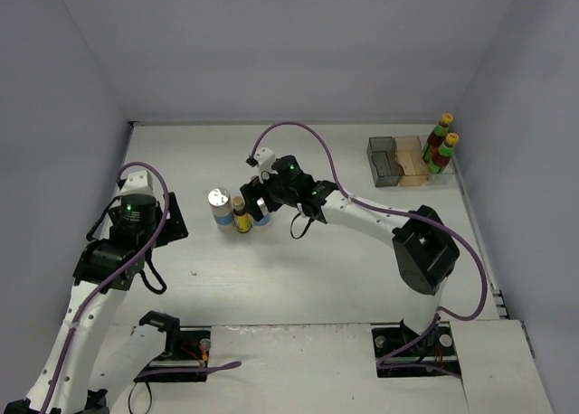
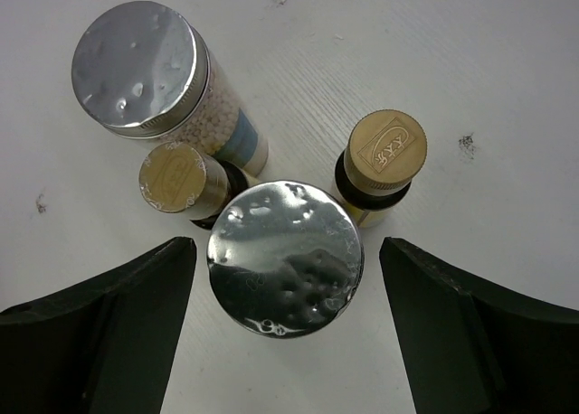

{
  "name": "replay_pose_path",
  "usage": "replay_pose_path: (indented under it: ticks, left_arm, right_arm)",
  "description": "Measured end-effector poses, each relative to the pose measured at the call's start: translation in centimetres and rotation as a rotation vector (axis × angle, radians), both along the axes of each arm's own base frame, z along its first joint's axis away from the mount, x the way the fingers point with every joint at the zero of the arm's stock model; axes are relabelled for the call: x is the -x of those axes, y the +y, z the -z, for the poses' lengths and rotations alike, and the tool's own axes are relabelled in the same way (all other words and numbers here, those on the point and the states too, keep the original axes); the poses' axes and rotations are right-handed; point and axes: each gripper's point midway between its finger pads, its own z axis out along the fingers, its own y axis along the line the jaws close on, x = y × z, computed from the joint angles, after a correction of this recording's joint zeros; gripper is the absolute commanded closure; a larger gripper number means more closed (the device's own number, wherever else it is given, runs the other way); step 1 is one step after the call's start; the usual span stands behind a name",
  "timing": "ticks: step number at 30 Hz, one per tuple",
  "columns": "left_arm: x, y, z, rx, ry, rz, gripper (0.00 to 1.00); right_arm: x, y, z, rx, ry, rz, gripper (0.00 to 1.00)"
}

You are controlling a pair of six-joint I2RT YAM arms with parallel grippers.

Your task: Organize the condiment bottles

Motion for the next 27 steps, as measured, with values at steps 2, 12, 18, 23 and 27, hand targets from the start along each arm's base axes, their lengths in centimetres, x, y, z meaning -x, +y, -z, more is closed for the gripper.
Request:
replay_pose_path:
  ticks: [2, 12, 18, 23, 27]
  left_arm:
    - [0.1, 0.0, 0.0, -0.001, 0.002, 0.000, 0.20]
    - [0.1, 0.0, 0.0, -0.001, 0.004, 0.000, 0.20]
    - [0.1, 0.0, -0.1, 0.001, -0.001, 0.000, 0.20]
    - [0.1, 0.0, -0.2, 0.004, -0.005, 0.002, 0.20]
    - [0.0, -0.1, -0.2, 0.007, -0.006, 0.006, 0.20]
  right_arm:
    - [-0.1, 0.2, 0.4, 0.000, 0.001, 0.001, 0.27]
    - [-0.5, -0.5, 0.8, 0.003, -0.033, 0.036, 1.00]
    - [-2.0, -6.7, 0.0, 0.070, -0.022, 0.151, 1.00]
    - [-7.8, -17.1, -4.9, 0.065, -0.096, 0.386, 1.00]
    - [-12.6, -26.7, -9.5, 0.046, -0.191, 0.606, 1.00]
